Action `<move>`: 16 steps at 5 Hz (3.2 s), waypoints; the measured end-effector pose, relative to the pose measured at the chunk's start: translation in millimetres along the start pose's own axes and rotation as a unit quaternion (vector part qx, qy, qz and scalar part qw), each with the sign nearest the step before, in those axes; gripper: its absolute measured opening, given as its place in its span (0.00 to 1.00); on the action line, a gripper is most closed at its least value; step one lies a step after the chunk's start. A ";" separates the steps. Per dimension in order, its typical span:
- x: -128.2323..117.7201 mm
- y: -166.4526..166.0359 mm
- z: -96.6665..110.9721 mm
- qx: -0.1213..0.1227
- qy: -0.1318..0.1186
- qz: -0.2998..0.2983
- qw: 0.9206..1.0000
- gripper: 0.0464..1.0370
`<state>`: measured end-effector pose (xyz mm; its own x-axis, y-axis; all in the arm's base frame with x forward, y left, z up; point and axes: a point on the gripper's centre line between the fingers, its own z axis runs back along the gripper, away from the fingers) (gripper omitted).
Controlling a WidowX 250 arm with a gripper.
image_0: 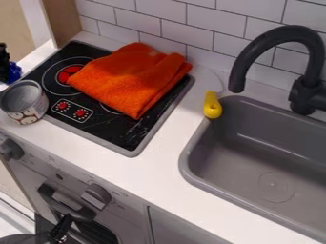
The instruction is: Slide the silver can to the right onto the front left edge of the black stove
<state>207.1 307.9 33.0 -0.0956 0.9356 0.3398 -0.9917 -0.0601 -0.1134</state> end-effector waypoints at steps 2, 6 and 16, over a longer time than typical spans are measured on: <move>-16.6 1.4 4.9 -0.038 -0.019 -0.003 0.999 0.96; -38.9 -7.4 2.7 -0.072 -0.054 0.028 0.996 0.96; -74.5 5.9 12.5 -0.037 -0.011 0.050 0.998 0.96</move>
<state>207.3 233.5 18.8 -0.1968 0.9185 0.3431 -0.9682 -0.1269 -0.2156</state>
